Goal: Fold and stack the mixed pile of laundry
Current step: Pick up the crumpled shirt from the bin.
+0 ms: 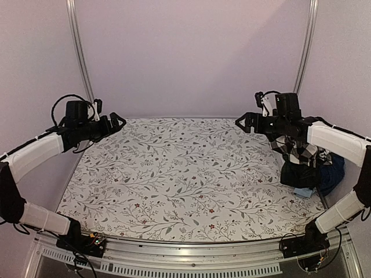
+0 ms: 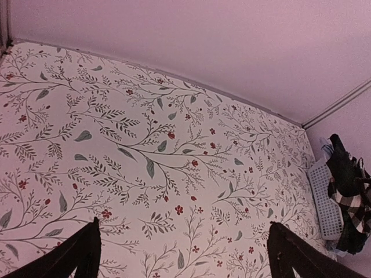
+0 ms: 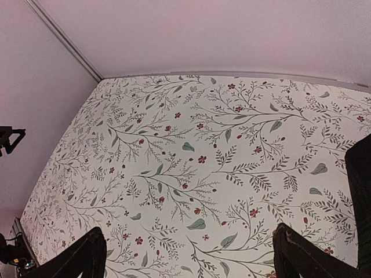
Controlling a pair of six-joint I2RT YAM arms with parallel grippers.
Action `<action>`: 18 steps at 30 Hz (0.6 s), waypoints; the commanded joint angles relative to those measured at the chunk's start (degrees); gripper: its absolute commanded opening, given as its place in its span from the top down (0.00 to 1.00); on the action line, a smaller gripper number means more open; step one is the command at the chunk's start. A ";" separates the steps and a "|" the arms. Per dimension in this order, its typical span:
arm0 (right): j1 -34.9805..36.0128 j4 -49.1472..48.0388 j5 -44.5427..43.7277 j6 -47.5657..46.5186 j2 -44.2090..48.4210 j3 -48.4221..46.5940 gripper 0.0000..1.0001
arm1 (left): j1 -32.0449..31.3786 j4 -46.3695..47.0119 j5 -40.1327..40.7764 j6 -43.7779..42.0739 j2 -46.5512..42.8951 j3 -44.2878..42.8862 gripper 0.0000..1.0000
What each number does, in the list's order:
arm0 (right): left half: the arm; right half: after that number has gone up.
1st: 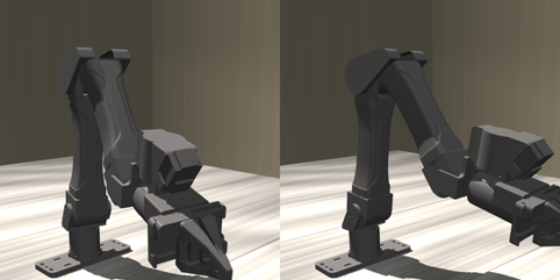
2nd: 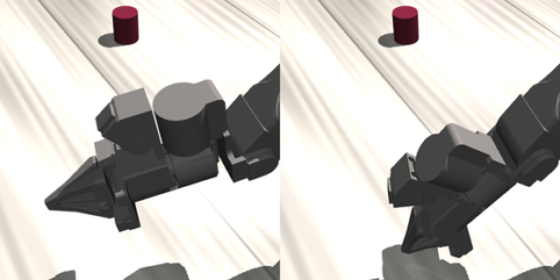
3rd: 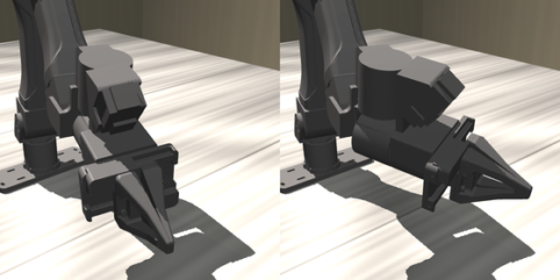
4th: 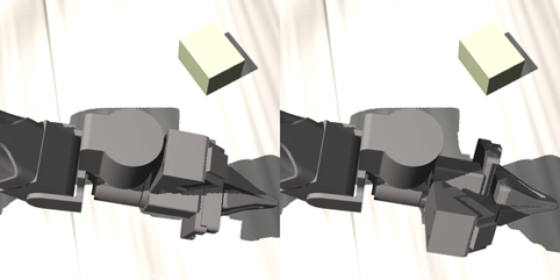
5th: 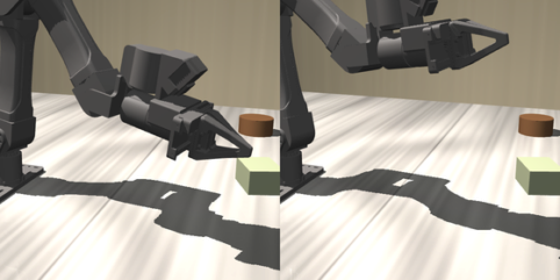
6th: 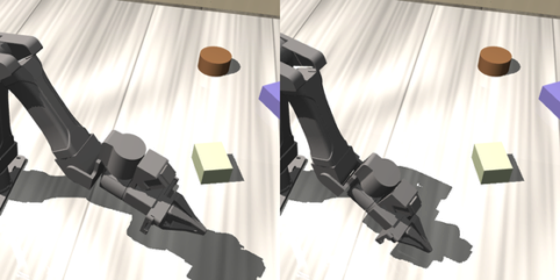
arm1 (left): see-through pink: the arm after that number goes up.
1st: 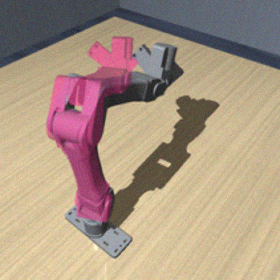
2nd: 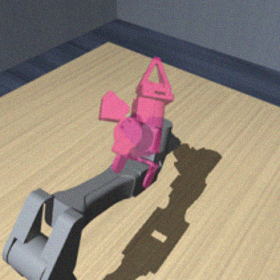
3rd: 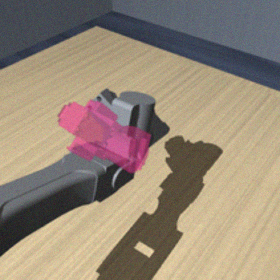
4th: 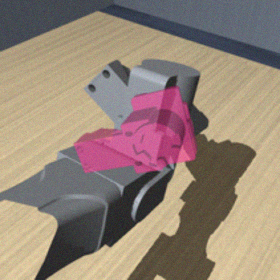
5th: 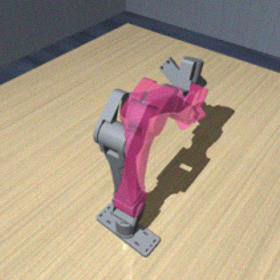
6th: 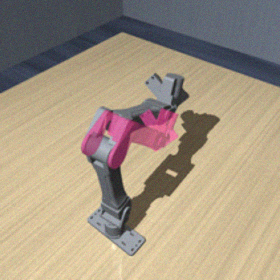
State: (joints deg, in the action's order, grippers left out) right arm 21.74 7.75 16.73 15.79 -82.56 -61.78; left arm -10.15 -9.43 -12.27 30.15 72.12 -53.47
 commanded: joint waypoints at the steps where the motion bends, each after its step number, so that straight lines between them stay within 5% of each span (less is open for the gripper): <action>1: 0.13 3.14 -4.97 -2.52 0.07 -5.83 0.01 | 0.32 1.73 -3.25 -1.92 2.49 -3.21 0.00; 8: -9.83 12.99 -12.08 -0.91 8.06 -9.95 0.01 | -1.32 1.52 -3.96 -2.72 4.52 -5.88 0.00; 18: -27.21 28.13 -34.08 0.61 20.94 -5.03 0.01 | -5.08 3.66 -1.63 -1.14 4.75 -5.67 0.00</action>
State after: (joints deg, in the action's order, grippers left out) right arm -1.34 27.59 -6.68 15.25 -65.10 -70.13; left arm -13.54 -7.92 -14.85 28.86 76.25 -57.93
